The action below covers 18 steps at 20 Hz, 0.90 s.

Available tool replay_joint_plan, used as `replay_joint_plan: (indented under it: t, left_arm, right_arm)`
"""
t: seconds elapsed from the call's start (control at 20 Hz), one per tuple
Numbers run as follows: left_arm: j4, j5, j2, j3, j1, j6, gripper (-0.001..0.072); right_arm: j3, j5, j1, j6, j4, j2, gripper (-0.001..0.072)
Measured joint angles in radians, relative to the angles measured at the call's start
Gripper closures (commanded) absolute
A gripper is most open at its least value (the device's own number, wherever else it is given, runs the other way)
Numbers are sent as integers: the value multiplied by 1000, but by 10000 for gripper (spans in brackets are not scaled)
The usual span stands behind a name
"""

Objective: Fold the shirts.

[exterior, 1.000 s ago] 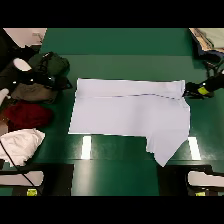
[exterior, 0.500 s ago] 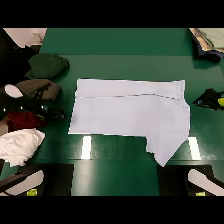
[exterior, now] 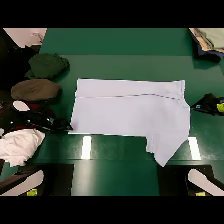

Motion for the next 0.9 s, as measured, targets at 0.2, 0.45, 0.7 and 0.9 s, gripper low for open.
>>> replay_joint_plan:
  t: [0.2, 0.45, 0.7, 0.9]
  left_arm:
    - [-31, 42, -1, -20, 0, 15, 588]
    - [-67, 47, 0, -25, 0, 27, 687]
    - [-80, 38, 7, -2, 0, 44, 687]
    - [-85, 37, 36, 42, 0, 51, 687]
  right_arm:
    - [-3, 0, -1, -1, 2, 1, 470]
    - [-3, -14, -1, -1, -6, 1, 468]
    - [-55, 39, -15, 39, -141, 22, 209]
    - [-226, 53, -89, 82, -236, 77, 246]
